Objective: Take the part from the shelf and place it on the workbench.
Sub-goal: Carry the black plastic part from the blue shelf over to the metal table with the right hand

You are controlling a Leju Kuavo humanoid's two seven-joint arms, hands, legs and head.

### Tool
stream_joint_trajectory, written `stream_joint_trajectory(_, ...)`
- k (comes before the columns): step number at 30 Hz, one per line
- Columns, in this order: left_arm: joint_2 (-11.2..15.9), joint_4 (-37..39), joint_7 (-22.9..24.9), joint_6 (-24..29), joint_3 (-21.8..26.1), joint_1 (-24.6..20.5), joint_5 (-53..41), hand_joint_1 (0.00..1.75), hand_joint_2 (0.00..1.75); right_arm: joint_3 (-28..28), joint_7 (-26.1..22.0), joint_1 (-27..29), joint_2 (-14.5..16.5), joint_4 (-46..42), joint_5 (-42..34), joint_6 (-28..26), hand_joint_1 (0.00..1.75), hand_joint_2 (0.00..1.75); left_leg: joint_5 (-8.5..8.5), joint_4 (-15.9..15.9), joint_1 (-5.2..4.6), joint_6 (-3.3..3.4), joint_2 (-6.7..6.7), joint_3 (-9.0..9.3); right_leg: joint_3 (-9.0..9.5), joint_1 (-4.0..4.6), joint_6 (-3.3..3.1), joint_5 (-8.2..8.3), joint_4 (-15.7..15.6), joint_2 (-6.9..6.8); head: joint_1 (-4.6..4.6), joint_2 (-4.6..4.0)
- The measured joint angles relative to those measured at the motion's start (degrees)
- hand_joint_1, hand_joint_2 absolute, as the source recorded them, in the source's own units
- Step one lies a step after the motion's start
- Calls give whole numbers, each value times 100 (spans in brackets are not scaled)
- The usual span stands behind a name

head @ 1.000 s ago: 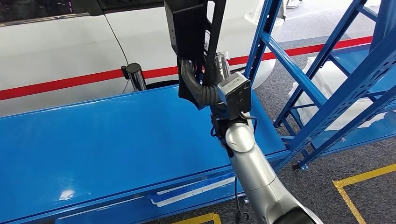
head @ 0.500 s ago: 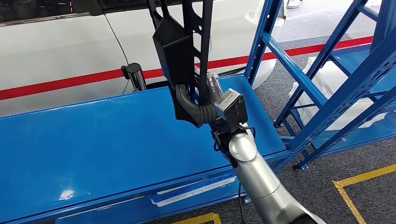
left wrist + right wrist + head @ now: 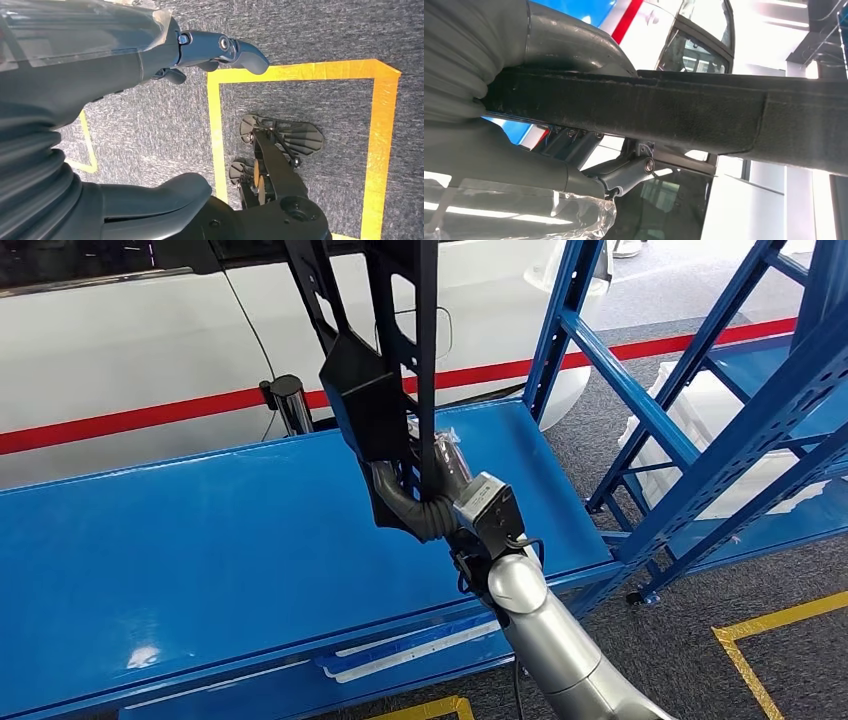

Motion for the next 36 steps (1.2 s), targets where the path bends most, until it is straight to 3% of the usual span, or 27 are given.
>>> stream_joint_trajectory(7, 9, 0, 57, 0, 58, -1, 36, 0, 175, 122, -80, 97, -67, -99, -27, 9, 175, 175, -2, 3, -2, 2, 0, -1, 1, -2, 1, 1, -2, 0, -1, 0)
stream_joint_trajectory(12, 22, 0, 73, 0, 80, -2, 40, 0, 175, 138, -140, 129, -67, -167, -52, 15, 175, 175, -39, 22, -31, 70, -4, -10, 14, -62, 38, -1, -19, 0, -1, 0)
stream_joint_trajectory(15, 31, 0, 94, 0, 79, -6, 11, 0, 175, 128, -165, 176, -72, -264, -59, 15, 175, 175, 14, -88, -9, 142, 8, 54, -21, -53, 77, -50, 54, -1, -2, 0)
stream_joint_trajectory(17, 34, 0, 102, 0, 78, -13, -8, 0, 175, 114, -182, 206, -87, -317, -50, 13, 175, 175, 53, -172, 26, 180, 20, 110, -265, -51, 56, -263, 524, -4, 6, 0)
stream_joint_trajectory(19, 44, 0, 107, 3, 76, -17, -26, 0, 175, 103, -197, 268, -117, -338, -28, 10, 175, 175, 52, -181, 28, 187, 18, 115, -682, -66, 35, -524, 1290, -5, 14, 0)
stream_joint_trajectory(20, 48, 0, 110, 5, 76, -16, -38, 0, 175, 98, -202, 317, -135, -344, -13, 8, 175, 175, 46, -179, 31, 182, 14, 115, -840, -79, 54, -575, 1554, -6, 14, 0)
stream_joint_trajectory(21, 51, 0, 113, 8, 76, -16, -50, 0, 175, 96, -206, 361, -152, -351, -1, 7, 175, 175, 39, -172, 39, 171, 9, 115, -898, -99, 98, -535, 1603, -7, 14, 0)
stream_joint_trajectory(22, 52, 0, 116, 11, 75, -15, -61, 0, 175, 94, -210, 392, -163, -363, 10, 7, 175, 175, 27, -157, 52, 151, 3, 116, -845, -127, 163, -413, 1431, -9, 14, 0)
stream_joint_trajectory(24, 60, -1, 119, 10, 74, -15, -69, 0, 175, 93, -215, 410, -174, -394, 22, 7, 175, 175, -23, -84, 74, 73, -3, 107, -532, -190, 294, -88, 703, -22, 18, 0)
stream_joint_trajectory(25, 68, -2, 119, 10, 74, -16, -70, 0, 175, 94, -218, 415, -173, -413, 26, 7, 175, 175, -56, -34, 73, 24, -6, 94, -394, -205, 306, 22, 415, -16, 16, 0)
stream_joint_trajectory(26, 77, -3, 119, 9, 73, -17, -72, 0, 175, 93, -221, 422, -174, -427, 28, 7, 175, 175, -79, 3, 68, -22, -7, 79, -315, -204, 286, 77, 254, -8, 15, 0)
stream_joint_trajectory(29, 89, -4, 121, 4, 70, -18, -76, 0, 175, 92, -225, 442, -173, -446, 55, 7, 175, 175, -91, 35, 91, -110, -4, 51, -310, -177, 153, 109, 232, 24, 8, 0)
stream_joint_trajectory(31, 91, -4, 121, 0, 69, -19, -76, 0, 175, 92, -225, 442, -165, -448, 78, 7, 175, 175, -239, 216, 118, -154, 6, -25, -318, -185, 85, 130, 227, 27, 7, 0)
stream_joint_trajectory(34, 99, -4, 121, 0, 67, -19, -76, 0, 175, 93, -225, 444, -155, -449, 85, 7, 175, 175, -779, 1189, 123, -195, 10, -457, -338, -153, 13, 147, 225, 19, 5, 0)
stream_joint_trajectory(35, 101, -4, 121, 0, 67, -17, -76, 0, 175, 94, -225, 445, -155, -449, 86, 7, 175, 175, -892, 1495, 123, -193, 10, -599, -348, -134, 0, 152, 226, 16, 5, 0)
stream_joint_trajectory(36, 102, -4, 121, 0, 67, -16, -76, 0, 175, 94, -225, 447, -156, -448, 86, 7, 175, 175, -900, 1626, 120, -177, 9, -656, -356, -115, -9, 156, 227, 15, 5, 0)
